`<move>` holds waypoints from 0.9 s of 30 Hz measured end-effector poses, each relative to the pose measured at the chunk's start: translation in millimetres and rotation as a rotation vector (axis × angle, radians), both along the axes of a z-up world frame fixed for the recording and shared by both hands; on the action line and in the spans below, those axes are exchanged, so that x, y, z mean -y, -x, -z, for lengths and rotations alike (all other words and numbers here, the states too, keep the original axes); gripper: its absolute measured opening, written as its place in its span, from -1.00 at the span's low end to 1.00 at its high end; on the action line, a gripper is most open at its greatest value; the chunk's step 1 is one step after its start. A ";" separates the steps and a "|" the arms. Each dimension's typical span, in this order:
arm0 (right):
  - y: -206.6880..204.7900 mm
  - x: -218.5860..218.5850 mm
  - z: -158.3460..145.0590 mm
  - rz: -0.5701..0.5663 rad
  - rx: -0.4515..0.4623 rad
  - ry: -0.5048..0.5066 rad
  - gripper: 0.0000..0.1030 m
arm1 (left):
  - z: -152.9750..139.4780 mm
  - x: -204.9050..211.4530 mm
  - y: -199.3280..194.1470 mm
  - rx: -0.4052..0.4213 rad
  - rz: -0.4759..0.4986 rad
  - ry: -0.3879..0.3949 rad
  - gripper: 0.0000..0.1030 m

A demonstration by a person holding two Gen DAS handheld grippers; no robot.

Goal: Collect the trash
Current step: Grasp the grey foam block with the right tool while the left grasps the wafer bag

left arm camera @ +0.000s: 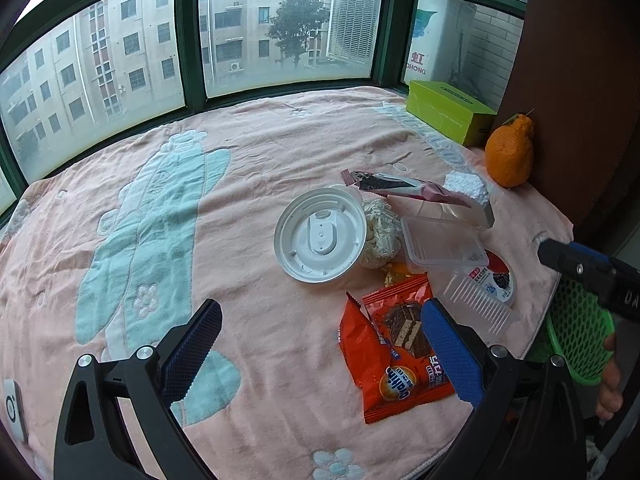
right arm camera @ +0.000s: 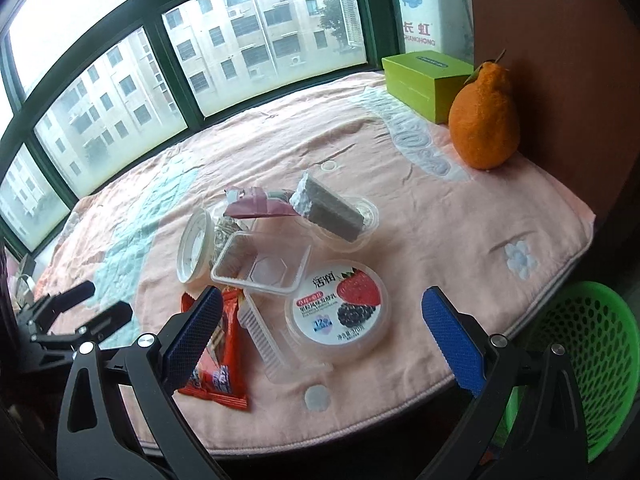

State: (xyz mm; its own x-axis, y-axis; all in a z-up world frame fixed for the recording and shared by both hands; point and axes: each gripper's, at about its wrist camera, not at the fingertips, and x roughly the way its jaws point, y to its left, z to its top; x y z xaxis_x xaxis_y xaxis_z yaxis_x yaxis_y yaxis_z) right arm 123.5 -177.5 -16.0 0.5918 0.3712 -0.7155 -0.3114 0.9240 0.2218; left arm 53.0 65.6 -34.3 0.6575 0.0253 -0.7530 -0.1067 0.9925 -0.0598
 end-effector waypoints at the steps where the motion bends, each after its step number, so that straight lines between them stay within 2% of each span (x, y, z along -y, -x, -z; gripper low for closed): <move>1: -10.0 1.6 0.1 -0.004 -0.024 -0.035 0.89 | 0.7 -0.5 -0.6 -0.002 0.001 0.000 0.87; 4: -33.3 2.5 0.6 -0.001 -0.064 -0.087 0.88 | 3.3 -1.2 -1.8 -0.010 0.005 0.006 0.87; 12: -81.6 -4.9 11.6 0.007 -0.122 -0.132 0.80 | 13.2 1.6 -2.9 -0.041 0.030 0.033 0.87; 23: -107.3 -6.9 31.1 0.015 -0.214 -0.231 0.56 | 39.4 19.4 -10.1 -0.141 0.074 0.106 0.87; 27: -111.3 -5.4 31.6 0.011 -0.220 -0.244 0.49 | 46.3 27.1 -14.0 -0.165 0.077 0.116 0.87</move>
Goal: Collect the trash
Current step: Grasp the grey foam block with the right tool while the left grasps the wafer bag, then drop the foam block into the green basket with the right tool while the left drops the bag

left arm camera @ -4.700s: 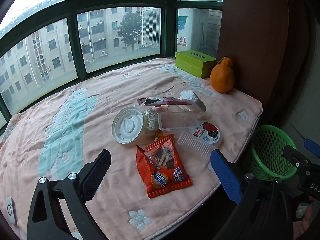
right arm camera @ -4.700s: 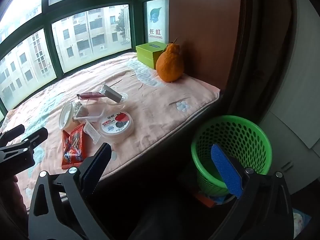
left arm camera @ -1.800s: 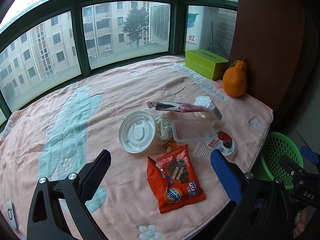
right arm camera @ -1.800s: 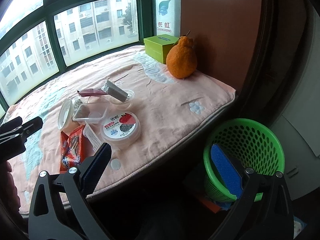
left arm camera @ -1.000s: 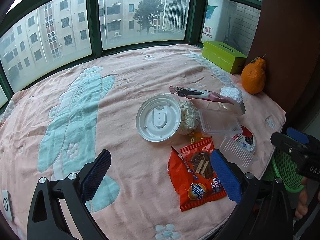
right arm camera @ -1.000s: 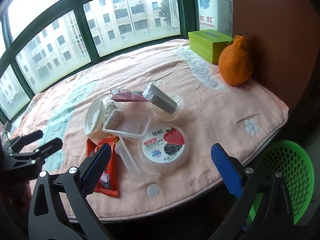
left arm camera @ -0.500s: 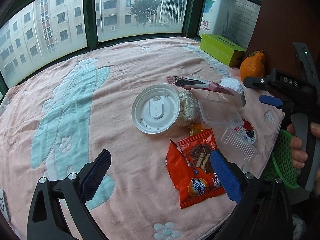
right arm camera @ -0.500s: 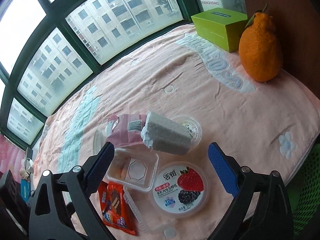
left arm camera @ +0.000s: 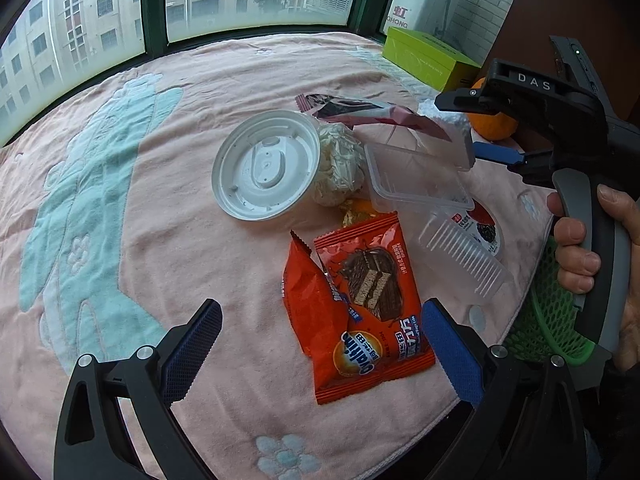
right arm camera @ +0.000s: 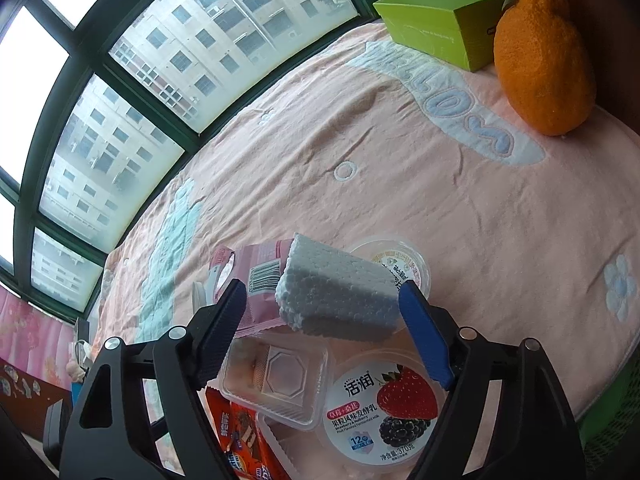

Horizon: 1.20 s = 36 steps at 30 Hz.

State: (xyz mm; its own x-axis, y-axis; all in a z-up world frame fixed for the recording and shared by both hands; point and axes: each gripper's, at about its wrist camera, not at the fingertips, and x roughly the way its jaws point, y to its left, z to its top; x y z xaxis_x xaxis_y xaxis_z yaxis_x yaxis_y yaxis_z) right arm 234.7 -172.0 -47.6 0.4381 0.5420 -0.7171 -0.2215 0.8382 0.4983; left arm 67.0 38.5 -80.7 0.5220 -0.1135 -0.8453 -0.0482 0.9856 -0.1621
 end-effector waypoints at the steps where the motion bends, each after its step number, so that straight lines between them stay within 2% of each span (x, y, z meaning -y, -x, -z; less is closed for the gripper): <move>1: -0.9 0.1 0.5 0.003 -0.004 -0.003 0.46 | 1.4 1.6 -0.5 -0.008 -0.002 0.004 0.87; 2: -1.7 1.3 1.5 0.007 -0.009 -0.004 0.41 | 3.2 2.6 -1.5 -0.017 -0.005 0.009 0.87; 11: -6.6 12.9 9.9 0.037 -0.037 -0.042 0.41 | 11.7 12.8 -9.6 -0.052 -0.006 0.019 0.87; 17: -10.4 15.2 15.8 0.036 -0.071 -0.105 0.40 | 16.5 14.9 -15.7 -0.073 -0.007 0.027 0.87; 20: -8.3 16.2 15.4 0.029 -0.075 -0.133 0.27 | 20.4 16.1 -18.8 -0.082 -0.008 0.031 0.87; 24: 0.5 19.3 6.8 0.033 -0.037 -0.114 0.27 | 23.9 16.2 -20.9 -0.101 -0.016 0.047 0.85; 32: 22.9 36.8 -20.5 0.040 0.061 -0.088 0.27 | 30.1 27.2 -25.9 -0.127 -0.023 0.031 0.84; 36: 39.7 51.1 -32.0 0.057 0.092 -0.090 0.27 | 31.8 34.6 -28.3 -0.134 -0.027 -0.011 0.62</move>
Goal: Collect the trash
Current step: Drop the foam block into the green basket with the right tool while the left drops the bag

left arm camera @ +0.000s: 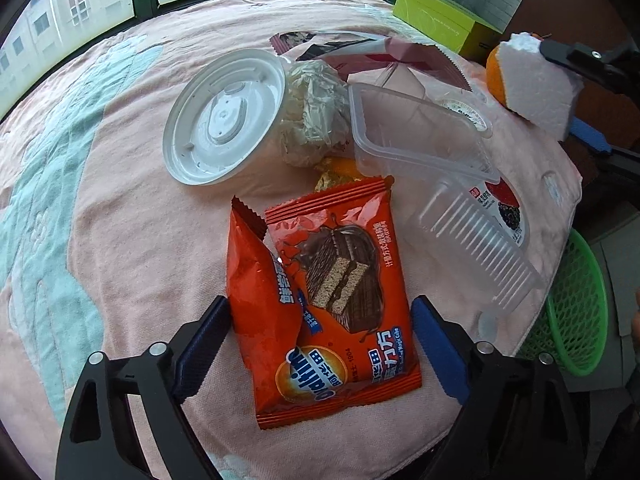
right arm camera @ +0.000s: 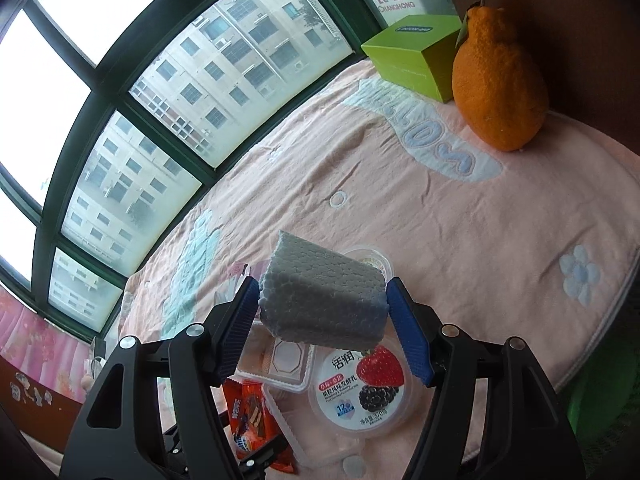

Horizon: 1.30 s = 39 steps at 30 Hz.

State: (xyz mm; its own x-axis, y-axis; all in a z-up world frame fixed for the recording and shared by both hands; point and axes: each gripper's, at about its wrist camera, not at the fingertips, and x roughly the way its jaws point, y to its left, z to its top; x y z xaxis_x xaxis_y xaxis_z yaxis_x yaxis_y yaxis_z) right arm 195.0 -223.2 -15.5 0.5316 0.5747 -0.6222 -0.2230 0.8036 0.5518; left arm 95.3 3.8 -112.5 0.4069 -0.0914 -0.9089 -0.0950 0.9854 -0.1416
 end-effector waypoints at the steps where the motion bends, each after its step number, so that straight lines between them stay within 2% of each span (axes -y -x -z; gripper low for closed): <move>1: 5.5 5.0 -2.2 0.006 0.006 0.001 0.27 | -0.1 0.4 -0.2 0.001 -0.003 0.001 0.55; 7: 39.8 39.3 -4.0 0.061 0.023 0.026 0.27 | -3.2 -11.5 3.1 0.008 -0.016 0.024 0.14; 10: 58.6 53.8 -0.5 0.094 0.027 0.067 0.27 | -4.9 -19.4 8.2 0.008 -0.020 0.065 0.04; 12: 71.2 64.0 2.7 0.117 0.029 0.089 0.27 | -7.8 -25.0 15.9 0.018 -0.010 0.103 0.00; 17: 99.8 93.7 13.1 0.194 0.036 0.156 0.27 | -22.9 -32.9 31.7 0.061 0.028 0.119 -0.03; 20: 111.8 107.9 22.1 0.234 0.033 0.224 0.27 | -40.2 -38.7 42.0 0.104 0.051 0.128 -0.04; 24: 123.2 131.2 37.2 0.289 0.002 0.250 0.27 | -67.1 -35.9 54.0 0.159 0.104 0.129 -0.04; 31: 140.0 173.7 60.6 0.383 -0.060 0.295 0.27 | -109.0 6.8 56.0 0.234 0.258 0.187 -0.04; 39: 150.2 199.9 76.4 0.418 -0.088 0.349 0.30 | -120.0 103.5 25.6 0.236 0.446 0.237 -0.04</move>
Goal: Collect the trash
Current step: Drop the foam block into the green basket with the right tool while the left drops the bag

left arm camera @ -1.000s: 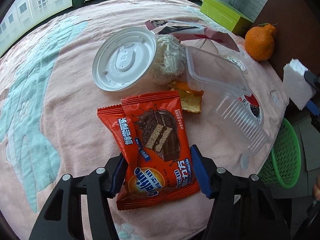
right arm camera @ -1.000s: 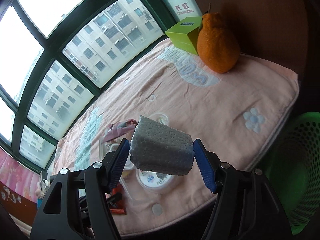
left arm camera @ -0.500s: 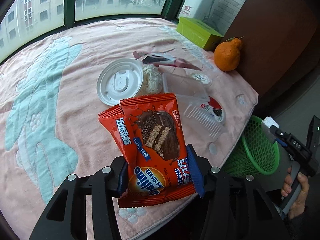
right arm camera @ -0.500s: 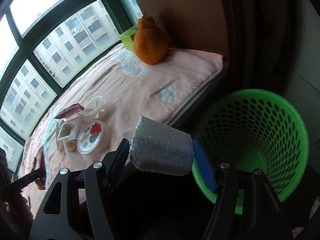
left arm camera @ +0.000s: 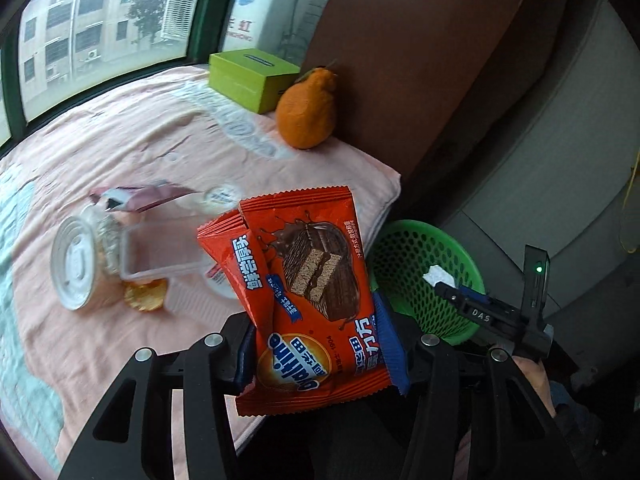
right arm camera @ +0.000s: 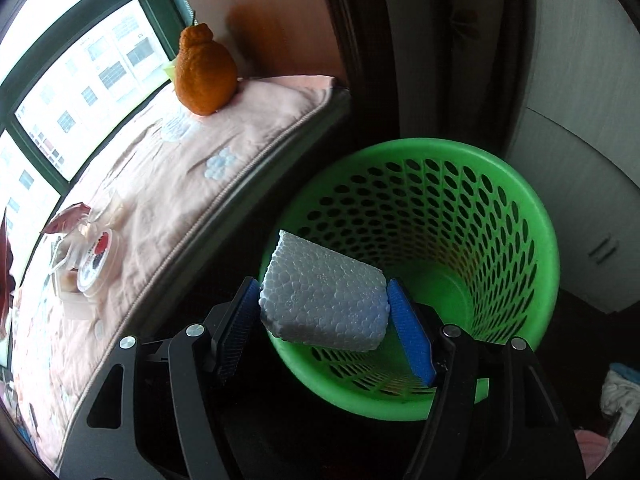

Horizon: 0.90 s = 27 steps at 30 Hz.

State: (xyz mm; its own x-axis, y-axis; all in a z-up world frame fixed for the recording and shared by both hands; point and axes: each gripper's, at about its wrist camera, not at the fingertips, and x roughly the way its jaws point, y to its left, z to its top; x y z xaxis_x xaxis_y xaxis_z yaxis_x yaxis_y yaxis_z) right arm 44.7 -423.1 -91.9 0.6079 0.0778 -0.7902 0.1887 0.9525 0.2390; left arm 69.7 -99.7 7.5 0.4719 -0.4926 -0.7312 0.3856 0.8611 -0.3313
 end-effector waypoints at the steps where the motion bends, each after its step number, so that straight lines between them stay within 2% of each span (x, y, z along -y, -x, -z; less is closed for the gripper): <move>1: 0.2 2.4 0.9 0.002 -0.002 0.000 0.30 | -0.2 12.7 -4.9 -0.003 0.022 0.000 -0.04; 6: 7.3 15.4 3.7 0.012 0.007 -0.023 0.47 | 5.5 68.0 -29.5 -0.014 0.121 -0.016 -0.04; 13: 26.5 32.1 -6.4 0.043 0.048 0.007 0.47 | 26.5 130.9 -51.4 -0.071 0.212 -0.051 -0.04; 19: 52.4 53.9 -22.7 0.092 0.103 0.030 0.54 | 44.4 180.6 -53.0 -0.097 0.300 -0.086 -0.03; 27: 76.6 74.0 -24.9 0.156 0.127 0.025 0.54 | 64.5 223.7 -47.9 -0.123 0.360 -0.114 0.22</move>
State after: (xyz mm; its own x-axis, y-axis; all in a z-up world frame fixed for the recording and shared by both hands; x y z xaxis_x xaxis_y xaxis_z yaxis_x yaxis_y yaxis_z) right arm -31.8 -497.1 -67.0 0.7059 -0.0435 -0.7070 0.3041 0.9201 0.2470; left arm 117.6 -323.4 -57.0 0.1896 -0.5234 -0.8307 0.6331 0.7119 -0.3040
